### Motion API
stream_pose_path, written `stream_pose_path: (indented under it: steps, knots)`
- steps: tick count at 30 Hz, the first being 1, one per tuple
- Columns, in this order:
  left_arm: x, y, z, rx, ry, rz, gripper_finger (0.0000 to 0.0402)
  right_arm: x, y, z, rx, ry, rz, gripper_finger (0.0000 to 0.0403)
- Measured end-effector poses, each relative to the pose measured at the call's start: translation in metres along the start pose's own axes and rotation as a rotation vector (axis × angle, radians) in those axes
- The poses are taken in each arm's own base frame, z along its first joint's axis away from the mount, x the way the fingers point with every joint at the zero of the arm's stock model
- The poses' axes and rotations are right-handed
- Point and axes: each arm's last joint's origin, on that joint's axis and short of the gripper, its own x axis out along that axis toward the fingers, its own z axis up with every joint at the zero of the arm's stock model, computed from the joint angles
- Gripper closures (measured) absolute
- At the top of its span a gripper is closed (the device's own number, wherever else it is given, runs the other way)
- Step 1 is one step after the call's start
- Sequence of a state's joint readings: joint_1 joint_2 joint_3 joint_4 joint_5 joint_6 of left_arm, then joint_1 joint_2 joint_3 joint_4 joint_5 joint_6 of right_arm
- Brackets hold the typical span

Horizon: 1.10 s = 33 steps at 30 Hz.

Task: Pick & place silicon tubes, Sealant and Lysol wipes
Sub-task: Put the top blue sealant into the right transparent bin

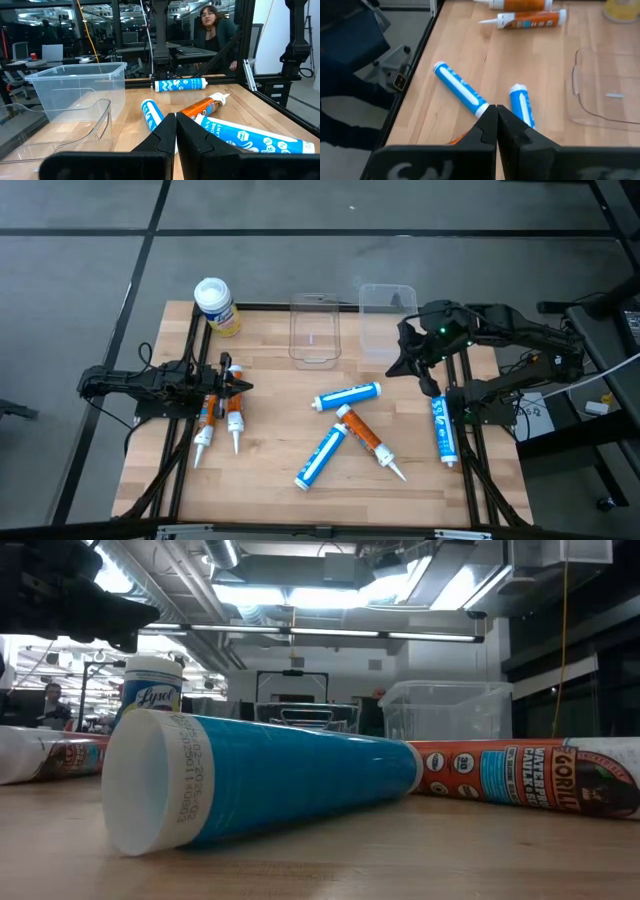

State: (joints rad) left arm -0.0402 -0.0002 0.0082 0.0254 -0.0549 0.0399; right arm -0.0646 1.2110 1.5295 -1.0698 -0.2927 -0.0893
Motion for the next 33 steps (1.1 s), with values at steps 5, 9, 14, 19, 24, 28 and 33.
stream_pose_path:
  steps: [5,9,14,19,24,28,33]
  knots:
    - [0.0,0.0,0.0,0.0,0.0,0.0,0.0394,0.002,0.008,-0.002,-0.036,0.029,0.032,0.0399]
    - [0.0,0.0,0.0,0.0,0.0,0.0,0.0391,0.003,0.015,-0.002,-0.061,0.032,0.086,0.0399]
    - [0.0,0.0,0.0,0.0,0.0,0.0,0.039,0.005,0.022,-0.002,-0.08,0.036,0.113,0.0399]
    - [0.0,0.0,0.0,0.0,0.0,0.0,0.0393,0.006,0.029,-0.002,-0.1,0.04,0.137,0.0399]
    - [0.0,0.0,0.0,0.0,0.0,0.0,0.0394,0.006,0.032,-0.002,-0.109,0.041,0.147,0.0399]
    - [0.0,0.0,0.0,0.0,0.0,0.0,0.0392,0.006,0.032,-0.002,-0.109,0.041,0.147,0.0399]
    - [0.0,0.0,0.0,0.0,0.0,0.0,0.0389,0.006,0.032,-0.002,-0.111,0.035,0.146,0.0399]
